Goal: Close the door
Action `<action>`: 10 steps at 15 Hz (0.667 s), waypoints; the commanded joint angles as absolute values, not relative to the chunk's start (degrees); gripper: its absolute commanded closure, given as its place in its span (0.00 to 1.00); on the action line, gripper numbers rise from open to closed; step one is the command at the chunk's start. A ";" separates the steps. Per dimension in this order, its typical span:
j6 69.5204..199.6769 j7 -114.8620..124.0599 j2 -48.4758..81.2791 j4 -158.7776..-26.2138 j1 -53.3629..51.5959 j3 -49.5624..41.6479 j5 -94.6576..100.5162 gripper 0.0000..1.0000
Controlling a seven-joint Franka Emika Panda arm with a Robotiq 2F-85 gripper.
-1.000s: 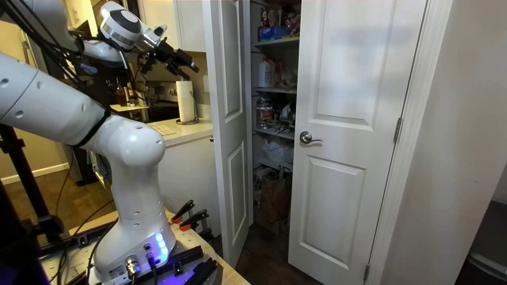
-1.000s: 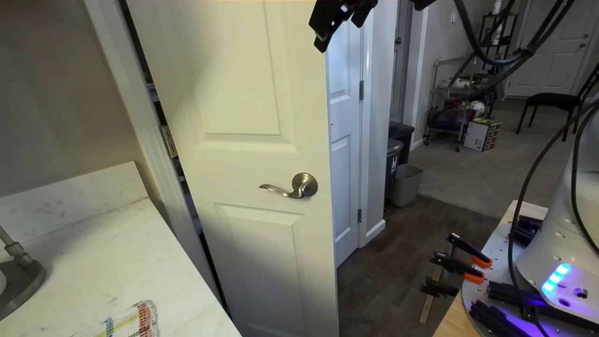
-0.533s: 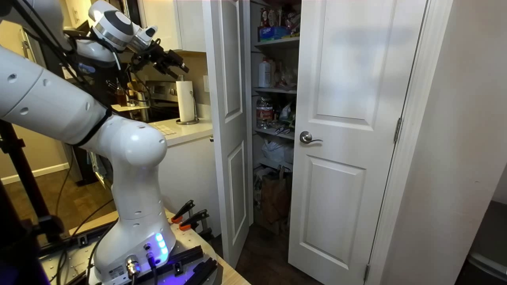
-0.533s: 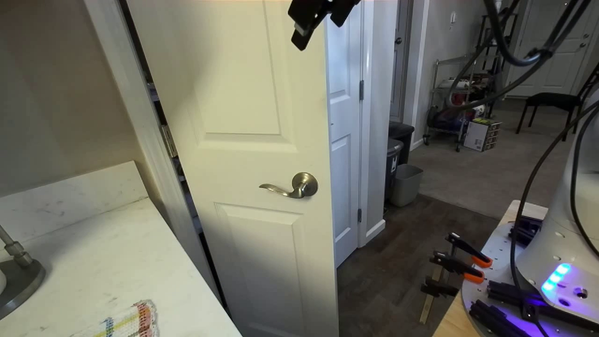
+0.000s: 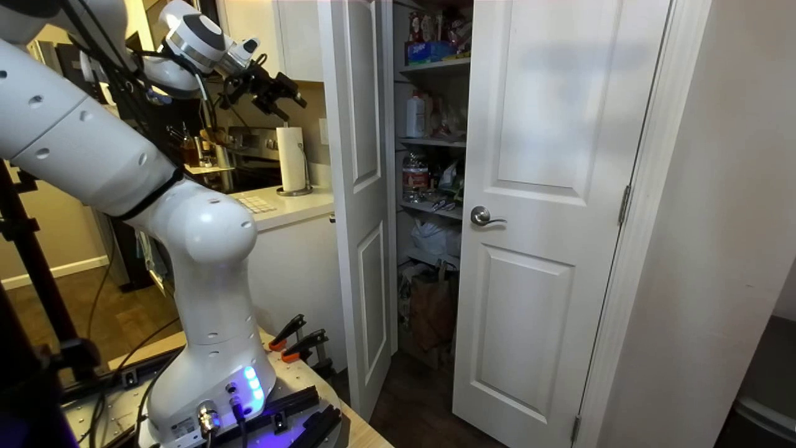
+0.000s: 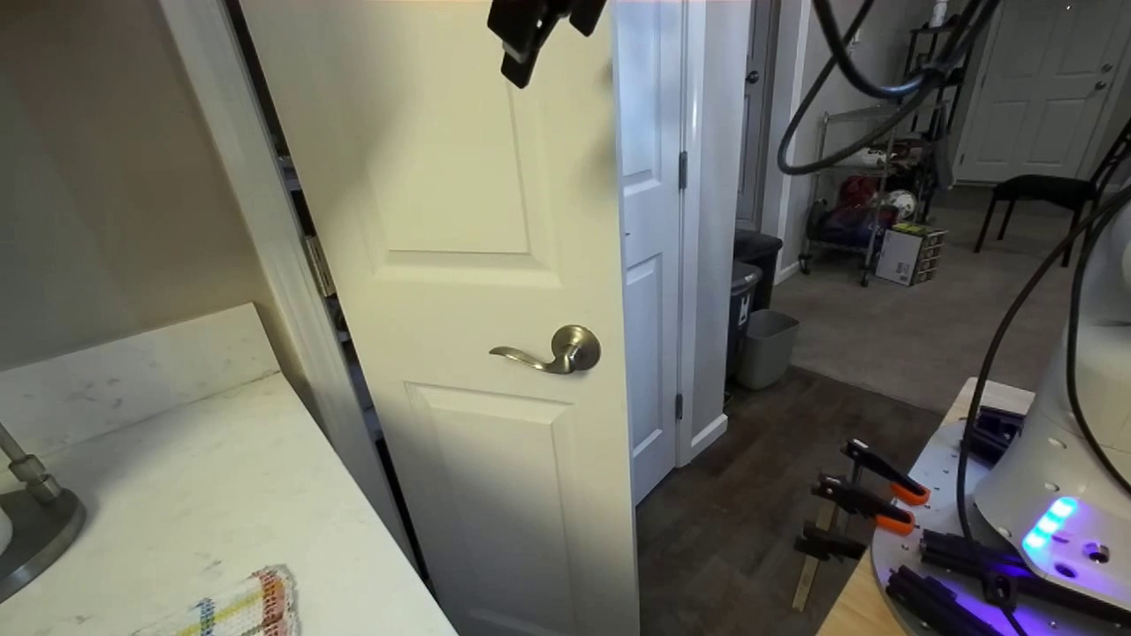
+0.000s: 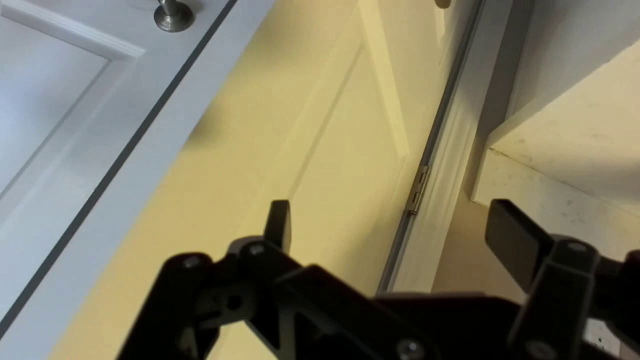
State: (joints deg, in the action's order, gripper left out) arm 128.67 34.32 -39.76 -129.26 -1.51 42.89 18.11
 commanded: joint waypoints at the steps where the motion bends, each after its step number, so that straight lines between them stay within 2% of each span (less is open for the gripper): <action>1: 127.01 31.07 -36.38 -126.66 1.70 42.43 22.06 0.00; 10: 127.10 31.02 -35.97 -129.76 3.85 35.93 27.84 0.00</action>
